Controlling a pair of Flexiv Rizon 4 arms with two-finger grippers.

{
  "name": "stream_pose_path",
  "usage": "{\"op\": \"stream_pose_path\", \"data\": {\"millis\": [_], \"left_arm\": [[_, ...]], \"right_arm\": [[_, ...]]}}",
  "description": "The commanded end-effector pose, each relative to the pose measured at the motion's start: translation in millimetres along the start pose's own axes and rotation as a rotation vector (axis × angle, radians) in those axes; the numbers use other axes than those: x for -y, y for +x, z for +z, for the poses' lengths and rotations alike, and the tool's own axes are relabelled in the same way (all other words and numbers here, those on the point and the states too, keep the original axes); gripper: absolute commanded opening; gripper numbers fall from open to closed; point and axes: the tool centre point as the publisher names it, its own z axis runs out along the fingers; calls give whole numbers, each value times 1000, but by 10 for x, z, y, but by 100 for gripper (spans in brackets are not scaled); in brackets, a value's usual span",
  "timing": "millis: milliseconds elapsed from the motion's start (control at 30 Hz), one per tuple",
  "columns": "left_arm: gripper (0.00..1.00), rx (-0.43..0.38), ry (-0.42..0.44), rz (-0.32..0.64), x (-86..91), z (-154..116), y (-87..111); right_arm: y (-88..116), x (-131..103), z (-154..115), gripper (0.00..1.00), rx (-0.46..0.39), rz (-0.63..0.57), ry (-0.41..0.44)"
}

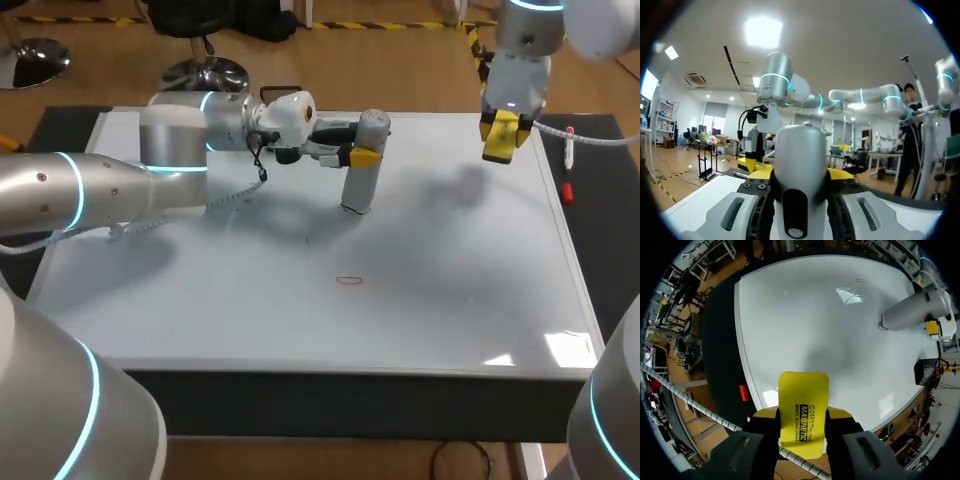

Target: Pick up the inspection probe, press it on each red-marked spot on the whiteboard one by one, put down the probe, pick up the eraser, and wipe off all the red marks.

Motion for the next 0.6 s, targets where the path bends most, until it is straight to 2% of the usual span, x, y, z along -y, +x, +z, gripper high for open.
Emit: {"op": "stream_pose_path", "data": {"millis": [33,300,600], "left_arm": [[0,-2,3,-3,-48,10,-28],[0,2,10,-7,-105,15,-53],[0,15,-20,-1,-156,-75,-88]], "right_arm": [[7,5,-10,0,-3,-2,1],[7,5,-10,0,-3,-2,1],[7,5,-10,0,-3,-2,1]]}}
